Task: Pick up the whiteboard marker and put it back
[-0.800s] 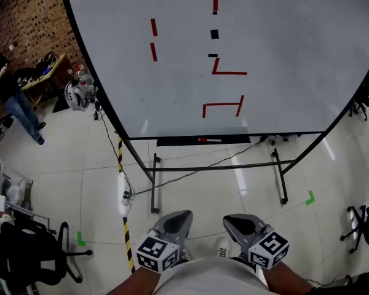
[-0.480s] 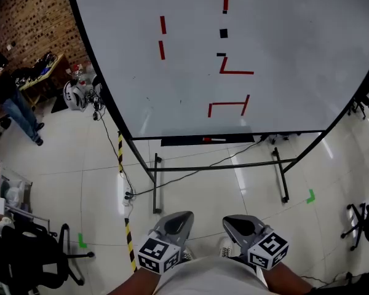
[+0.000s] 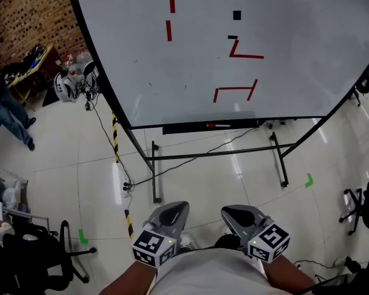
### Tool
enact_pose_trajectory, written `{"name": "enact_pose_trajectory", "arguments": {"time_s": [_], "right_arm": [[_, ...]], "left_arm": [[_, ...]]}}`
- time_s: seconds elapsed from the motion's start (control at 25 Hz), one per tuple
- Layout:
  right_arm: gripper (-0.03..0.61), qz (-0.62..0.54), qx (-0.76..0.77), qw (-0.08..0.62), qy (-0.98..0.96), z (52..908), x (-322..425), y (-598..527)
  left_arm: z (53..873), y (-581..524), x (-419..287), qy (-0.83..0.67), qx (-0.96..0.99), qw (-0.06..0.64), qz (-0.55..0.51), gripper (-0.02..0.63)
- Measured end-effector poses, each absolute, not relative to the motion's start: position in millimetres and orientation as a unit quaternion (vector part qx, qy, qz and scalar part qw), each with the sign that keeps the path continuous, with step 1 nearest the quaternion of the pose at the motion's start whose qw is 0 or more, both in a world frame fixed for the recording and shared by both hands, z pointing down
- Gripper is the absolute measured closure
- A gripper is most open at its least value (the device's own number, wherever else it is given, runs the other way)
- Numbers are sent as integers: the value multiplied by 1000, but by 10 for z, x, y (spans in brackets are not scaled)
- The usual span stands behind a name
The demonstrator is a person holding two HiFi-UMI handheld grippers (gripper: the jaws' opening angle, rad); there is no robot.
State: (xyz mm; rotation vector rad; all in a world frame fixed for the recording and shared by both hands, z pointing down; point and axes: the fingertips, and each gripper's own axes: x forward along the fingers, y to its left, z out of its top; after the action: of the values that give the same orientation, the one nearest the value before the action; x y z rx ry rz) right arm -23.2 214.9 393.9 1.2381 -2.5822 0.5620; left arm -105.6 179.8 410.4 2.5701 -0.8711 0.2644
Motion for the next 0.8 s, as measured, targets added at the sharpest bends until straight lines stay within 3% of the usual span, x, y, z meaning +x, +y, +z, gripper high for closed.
{"name": "enact_pose_trajectory", "arguments": {"time_s": [0.8], "right_arm": [[577, 202, 390, 106, -892, 4071, 243, 1156]], "left_arm": [[4347, 987, -569, -332, 911, 217, 116, 597]]}}
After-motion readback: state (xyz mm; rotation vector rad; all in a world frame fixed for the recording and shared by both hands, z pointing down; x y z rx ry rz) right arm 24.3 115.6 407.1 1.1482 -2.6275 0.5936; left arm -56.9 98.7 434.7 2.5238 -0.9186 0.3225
